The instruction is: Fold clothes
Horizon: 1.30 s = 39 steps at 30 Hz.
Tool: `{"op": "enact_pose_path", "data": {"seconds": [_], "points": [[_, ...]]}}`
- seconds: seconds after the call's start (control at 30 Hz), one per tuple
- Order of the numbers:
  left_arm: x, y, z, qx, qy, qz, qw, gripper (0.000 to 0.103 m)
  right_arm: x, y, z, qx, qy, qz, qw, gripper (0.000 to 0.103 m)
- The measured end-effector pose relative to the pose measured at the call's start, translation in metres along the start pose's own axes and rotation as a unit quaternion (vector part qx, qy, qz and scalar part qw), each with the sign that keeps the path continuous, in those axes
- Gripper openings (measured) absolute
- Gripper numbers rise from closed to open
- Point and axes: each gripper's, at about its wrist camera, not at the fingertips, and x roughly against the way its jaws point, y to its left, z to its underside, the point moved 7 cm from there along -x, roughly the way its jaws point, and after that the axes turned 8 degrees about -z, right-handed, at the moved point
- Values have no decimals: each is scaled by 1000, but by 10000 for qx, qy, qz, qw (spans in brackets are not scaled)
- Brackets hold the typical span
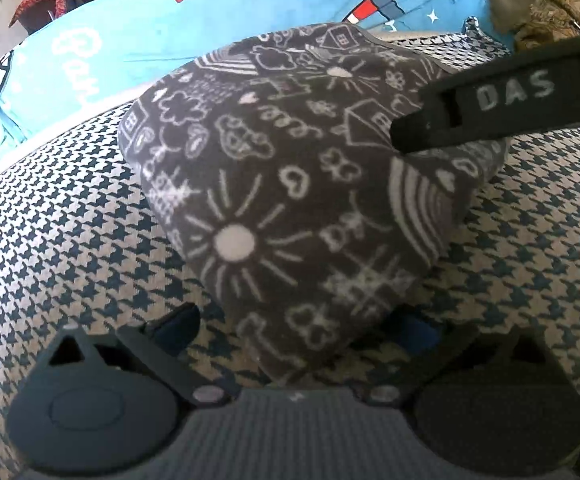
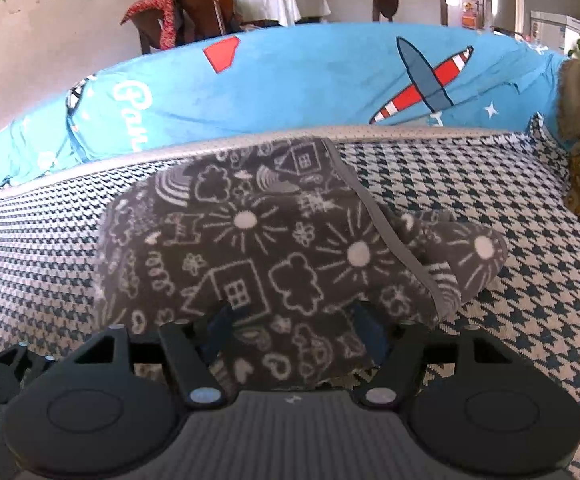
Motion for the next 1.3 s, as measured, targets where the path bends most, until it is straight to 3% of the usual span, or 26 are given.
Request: {"op": "enact_pose_path", "data": {"seconds": [0.27,0.53,0.8,1.3], "points": [[17,-4,1,-48,22,125,9999,103,19,-25,0,-333,-110,130,9993,68],[32,1,4,167,23,234,9996,103,24,-43,7,-593,86,515,9969,68],[27,11,-10,388,-65,232,9990,103,20,-39,8,-608,197,456,9969,68],[53,52,-32,924,-594,254,9936,103,23,-38,8,-564,185,678,9959,69]]}}
